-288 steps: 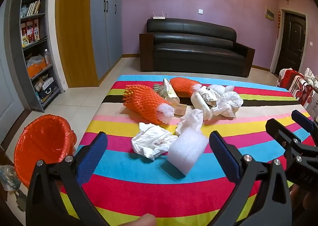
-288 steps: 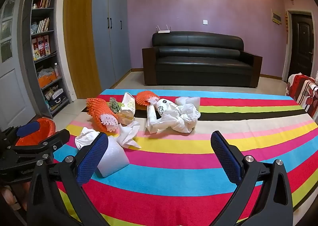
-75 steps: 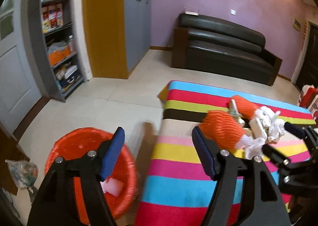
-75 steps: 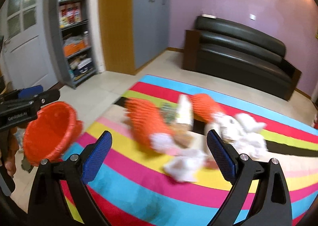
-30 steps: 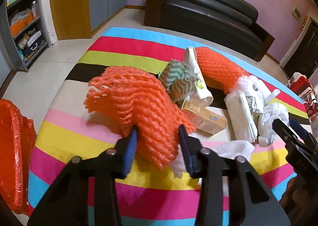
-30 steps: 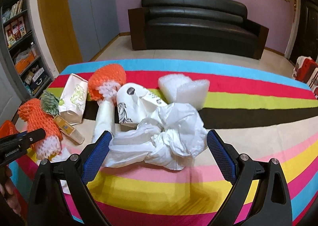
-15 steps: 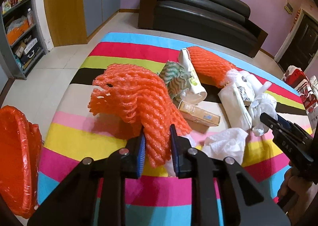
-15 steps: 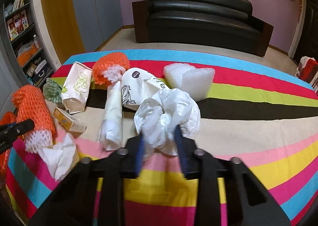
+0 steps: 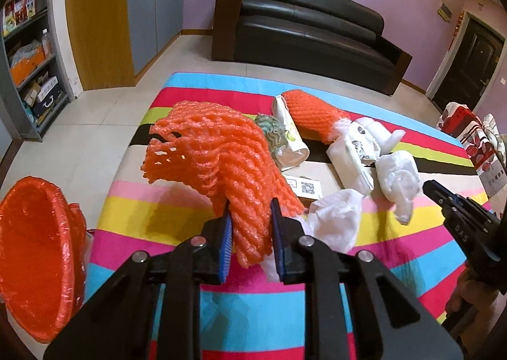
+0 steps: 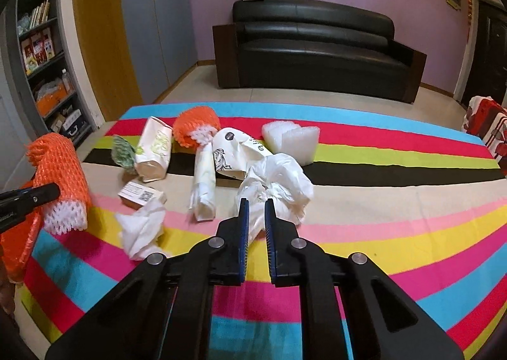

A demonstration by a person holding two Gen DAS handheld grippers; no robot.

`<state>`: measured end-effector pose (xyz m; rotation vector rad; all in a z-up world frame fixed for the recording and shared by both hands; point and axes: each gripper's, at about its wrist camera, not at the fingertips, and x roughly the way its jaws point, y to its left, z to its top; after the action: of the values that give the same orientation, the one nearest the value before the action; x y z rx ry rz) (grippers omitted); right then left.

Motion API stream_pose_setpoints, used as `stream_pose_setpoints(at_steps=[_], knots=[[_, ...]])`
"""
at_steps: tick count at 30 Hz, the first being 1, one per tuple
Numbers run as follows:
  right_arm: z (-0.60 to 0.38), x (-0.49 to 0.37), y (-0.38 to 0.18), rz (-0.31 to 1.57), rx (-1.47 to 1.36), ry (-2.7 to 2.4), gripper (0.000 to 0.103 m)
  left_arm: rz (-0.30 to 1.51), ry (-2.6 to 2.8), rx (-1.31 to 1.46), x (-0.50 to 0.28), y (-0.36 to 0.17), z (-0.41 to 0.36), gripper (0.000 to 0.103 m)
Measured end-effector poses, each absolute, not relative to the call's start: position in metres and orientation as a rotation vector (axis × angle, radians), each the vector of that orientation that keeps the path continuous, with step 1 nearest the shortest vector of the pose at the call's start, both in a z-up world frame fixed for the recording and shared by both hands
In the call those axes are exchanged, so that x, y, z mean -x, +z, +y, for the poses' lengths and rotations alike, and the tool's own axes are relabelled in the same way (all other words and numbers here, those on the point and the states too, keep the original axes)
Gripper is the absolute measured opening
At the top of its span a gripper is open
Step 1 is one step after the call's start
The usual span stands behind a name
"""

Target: Collect trash

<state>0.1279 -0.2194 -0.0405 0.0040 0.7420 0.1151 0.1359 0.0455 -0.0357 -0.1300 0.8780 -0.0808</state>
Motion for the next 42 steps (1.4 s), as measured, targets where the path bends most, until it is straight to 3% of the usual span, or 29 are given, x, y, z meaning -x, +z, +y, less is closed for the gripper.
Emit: stream_pose_setpoints(at_steps=[10,12,13,14,15,22,30,31,32,33,36,38,42], knots=[[-0.224,-0.097,-0.016,0.700,-0.027,0.130,0.013,0.818,-0.084,0.118,-0.100,0.002,0.064,0.021],[-0.225,-0.101,-0.018,0.710,-0.033,0.123,0.028,0.808,-0.083,0.116,-0.094,0.008,0.068,0.021],[-0.226,-0.105,-0.020,0.716,-0.050,0.124,0.067,0.805,-0.083,0.118,-0.092,0.009,0.070,0.021],[-0.226,-0.107,-0.022,0.703,-0.053,0.111,0.095,0.803,-0.081,0.119,-0.089,0.011,0.072,0.021],[-0.224,-0.110,-0.024,0.698,-0.036,0.098,0.096,0.802,-0.081,0.119,-0.088,0.011,0.074,0.021],[-0.222,-0.159,-0.059,0.788,-0.007,0.063,0.096,0.805,-0.085,0.123,-0.086,0.008,0.076,0.021],[-0.218,-0.206,-0.095,0.898,0.045,0.054,0.083,0.800,-0.069,0.103,-0.088,-0.001,0.076,0.021],[-0.218,-0.209,-0.099,0.909,0.044,0.056,0.081,0.801,-0.066,0.100,-0.088,-0.002,0.077,0.021],[-0.218,-0.211,-0.104,0.923,0.047,0.058,0.072,0.801,-0.064,0.099,-0.090,-0.003,0.078,0.021],[-0.218,-0.213,-0.107,0.935,0.049,0.058,0.057,0.802,-0.061,0.100,-0.090,-0.003,0.080,0.021],[-0.220,-0.212,-0.112,0.947,0.039,0.051,0.043,0.798,-0.057,0.099,-0.090,-0.003,0.083,0.021],[-0.219,-0.205,-0.108,0.922,0.050,0.046,0.038,0.798,-0.056,0.102,-0.090,-0.004,0.086,0.021],[-0.219,-0.184,-0.099,0.876,0.029,0.028,0.037,0.803,-0.047,0.096,-0.089,-0.008,0.088,0.021]])
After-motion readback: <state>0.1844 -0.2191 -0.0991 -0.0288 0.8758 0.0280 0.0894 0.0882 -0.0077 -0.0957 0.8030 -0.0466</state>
